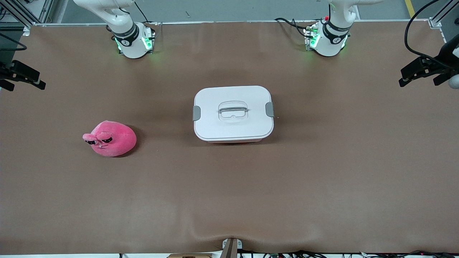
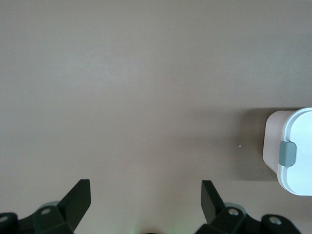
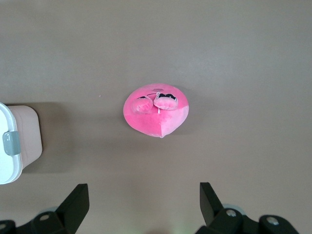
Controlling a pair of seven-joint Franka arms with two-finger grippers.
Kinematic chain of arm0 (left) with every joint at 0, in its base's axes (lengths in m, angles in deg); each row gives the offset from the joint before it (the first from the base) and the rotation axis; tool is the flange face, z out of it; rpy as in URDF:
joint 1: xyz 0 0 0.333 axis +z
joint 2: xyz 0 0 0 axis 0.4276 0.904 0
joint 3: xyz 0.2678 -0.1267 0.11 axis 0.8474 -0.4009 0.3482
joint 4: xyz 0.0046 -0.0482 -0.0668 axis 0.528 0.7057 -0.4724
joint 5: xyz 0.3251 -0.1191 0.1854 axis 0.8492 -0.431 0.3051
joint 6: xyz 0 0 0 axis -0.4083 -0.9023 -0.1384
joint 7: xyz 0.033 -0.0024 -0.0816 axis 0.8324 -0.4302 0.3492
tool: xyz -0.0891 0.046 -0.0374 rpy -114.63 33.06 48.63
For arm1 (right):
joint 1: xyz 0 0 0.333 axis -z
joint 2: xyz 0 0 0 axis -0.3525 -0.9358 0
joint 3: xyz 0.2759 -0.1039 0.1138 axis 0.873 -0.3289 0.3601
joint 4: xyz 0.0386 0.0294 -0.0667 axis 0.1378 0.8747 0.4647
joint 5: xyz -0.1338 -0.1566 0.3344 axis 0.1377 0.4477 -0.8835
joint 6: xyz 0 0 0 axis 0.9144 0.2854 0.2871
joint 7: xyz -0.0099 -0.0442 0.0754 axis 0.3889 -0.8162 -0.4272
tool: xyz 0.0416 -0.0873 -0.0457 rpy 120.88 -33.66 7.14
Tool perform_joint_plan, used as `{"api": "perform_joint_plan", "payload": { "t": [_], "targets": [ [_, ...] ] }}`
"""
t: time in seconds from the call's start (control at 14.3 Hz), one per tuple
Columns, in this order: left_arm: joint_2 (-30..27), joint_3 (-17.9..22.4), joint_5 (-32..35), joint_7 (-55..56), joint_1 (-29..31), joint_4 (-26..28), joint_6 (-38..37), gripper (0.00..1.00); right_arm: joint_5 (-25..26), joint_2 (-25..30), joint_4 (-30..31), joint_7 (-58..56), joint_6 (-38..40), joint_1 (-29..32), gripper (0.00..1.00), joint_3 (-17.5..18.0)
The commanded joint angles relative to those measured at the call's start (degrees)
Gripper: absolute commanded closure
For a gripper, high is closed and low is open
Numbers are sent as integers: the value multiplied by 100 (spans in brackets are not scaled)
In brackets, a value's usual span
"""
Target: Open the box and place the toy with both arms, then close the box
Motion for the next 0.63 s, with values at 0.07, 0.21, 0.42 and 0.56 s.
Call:
{"api": "perform_joint_plan", "payload": {
  "t": [0.07, 0.21, 0.42, 0.56],
  "targets": [
    [234, 40, -71, -70, 56, -133, 50, 0, 93, -14, -60, -51, 39, -41, 0, -10],
    [426, 49, -9, 34, 65, -326, 50, 0, 84, -14, -60, -51, 30, -41, 0, -10],
    [620, 58, -9, 61, 65, -441, 58, 0, 84, -22, -60, -51, 39, -50, 0, -10],
    [778, 49, -18, 70, 65, -529, 154, 0, 84, -31, -60, -51, 39, -50, 0, -10]
  ]
}}
